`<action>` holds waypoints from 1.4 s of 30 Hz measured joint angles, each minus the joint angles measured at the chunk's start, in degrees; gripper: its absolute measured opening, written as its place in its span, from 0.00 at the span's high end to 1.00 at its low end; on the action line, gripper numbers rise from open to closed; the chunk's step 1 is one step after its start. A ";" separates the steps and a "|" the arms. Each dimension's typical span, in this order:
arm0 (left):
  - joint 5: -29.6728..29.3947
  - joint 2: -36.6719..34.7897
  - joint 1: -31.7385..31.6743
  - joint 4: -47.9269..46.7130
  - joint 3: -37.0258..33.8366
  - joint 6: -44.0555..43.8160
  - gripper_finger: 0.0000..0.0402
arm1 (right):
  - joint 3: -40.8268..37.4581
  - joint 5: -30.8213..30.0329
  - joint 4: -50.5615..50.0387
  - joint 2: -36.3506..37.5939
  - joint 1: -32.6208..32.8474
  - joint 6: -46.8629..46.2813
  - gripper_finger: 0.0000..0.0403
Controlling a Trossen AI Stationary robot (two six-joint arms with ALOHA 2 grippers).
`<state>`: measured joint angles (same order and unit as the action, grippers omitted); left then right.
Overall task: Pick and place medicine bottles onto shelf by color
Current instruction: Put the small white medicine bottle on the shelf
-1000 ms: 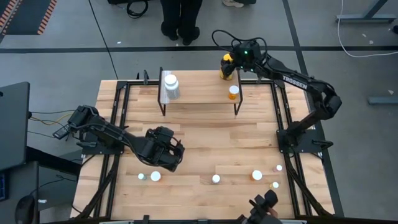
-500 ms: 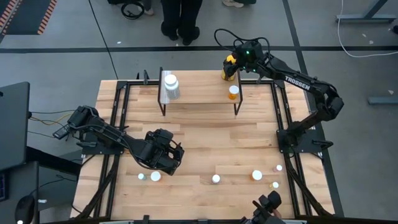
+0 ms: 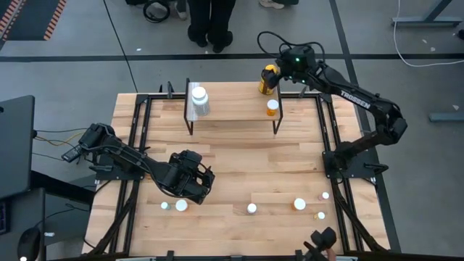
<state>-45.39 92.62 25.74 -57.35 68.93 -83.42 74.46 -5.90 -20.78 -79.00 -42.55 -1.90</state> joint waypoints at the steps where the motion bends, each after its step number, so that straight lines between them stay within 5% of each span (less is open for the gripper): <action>1: 0.00 0.00 0.00 0.00 0.00 0.01 0.00 | 0.00 0.01 -0.25 0.57 0.13 0.16 0.17; 14: 0.00 0.00 0.00 0.27 0.00 0.09 0.00 | 0.13 6.31 -5.11 6.82 6.69 0.16 0.16; 28: 0.39 0.00 0.99 0.20 0.00 1.99 0.00 | -0.41 8.44 -7.01 6.92 31.33 0.45 0.16; 36: 0.42 0.00 1.90 0.18 0.01 1.99 0.00 | -8.56 3.93 -4.27 6.89 44.68 -2.89 0.16; 42: 0.63 0.00 1.88 0.17 0.00 2.97 0.00 | -20.23 3.83 10.55 6.89 51.09 -9.47 0.16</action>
<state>-44.75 92.62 27.62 -57.18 68.93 -80.45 54.23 -2.07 -10.24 -72.11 8.54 -11.37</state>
